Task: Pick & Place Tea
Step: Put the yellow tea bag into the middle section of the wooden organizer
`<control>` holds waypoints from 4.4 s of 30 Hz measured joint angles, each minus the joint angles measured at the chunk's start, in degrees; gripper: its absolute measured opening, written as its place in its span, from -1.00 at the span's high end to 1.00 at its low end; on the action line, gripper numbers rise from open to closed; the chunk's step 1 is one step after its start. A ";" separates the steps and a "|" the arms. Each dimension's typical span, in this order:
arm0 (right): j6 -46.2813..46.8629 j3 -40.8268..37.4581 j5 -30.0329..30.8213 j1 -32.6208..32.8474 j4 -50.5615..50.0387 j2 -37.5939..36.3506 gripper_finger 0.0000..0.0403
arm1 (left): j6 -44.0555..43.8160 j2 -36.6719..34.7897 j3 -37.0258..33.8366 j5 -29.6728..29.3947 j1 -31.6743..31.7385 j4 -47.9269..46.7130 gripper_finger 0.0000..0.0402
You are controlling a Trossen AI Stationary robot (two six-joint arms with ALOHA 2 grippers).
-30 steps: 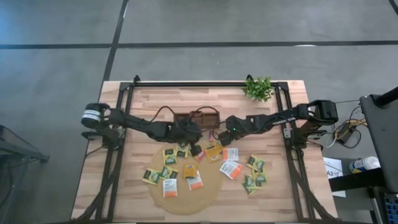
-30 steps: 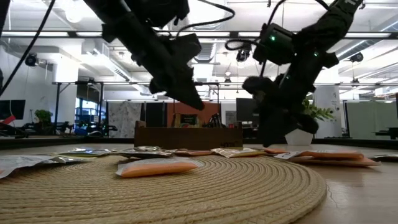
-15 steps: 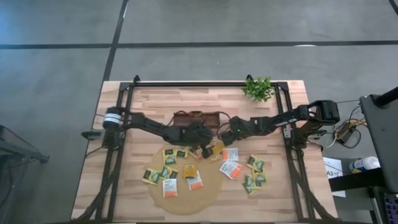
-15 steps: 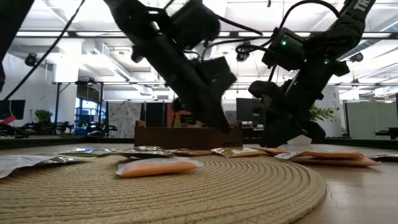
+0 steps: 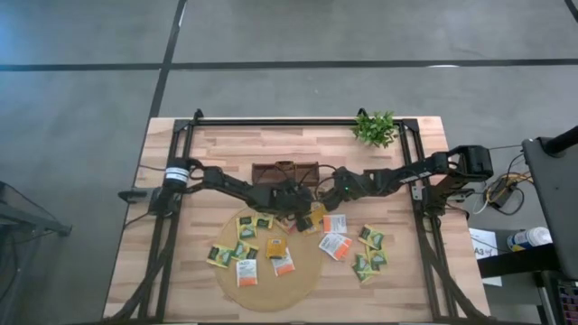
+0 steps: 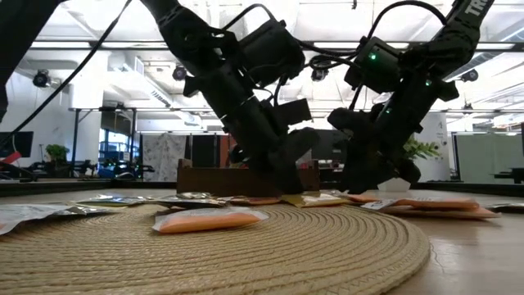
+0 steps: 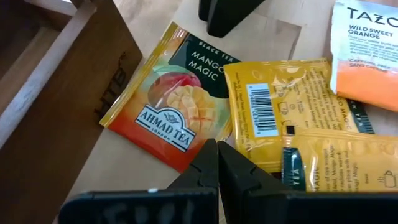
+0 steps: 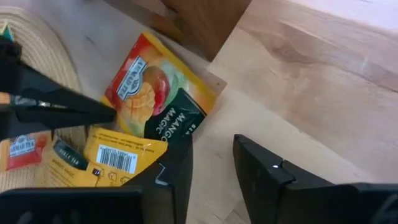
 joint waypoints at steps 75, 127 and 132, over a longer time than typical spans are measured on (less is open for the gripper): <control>-18.23 1.69 -9.42 -5.52 2.90 -4.32 0.96 | -1.52 -7.72 -0.53 -1.82 -2.47 -1.04 1.00; -65.00 94.32 -0.61 -6.14 -68.61 42.73 0.96 | -52.48 -56.59 -22.73 -41.91 -16.45 -53.46 1.00; -64.98 94.38 -0.68 -6.14 -68.10 42.69 0.96 | -52.46 -58.42 -24.16 -42.03 -16.45 -53.19 1.00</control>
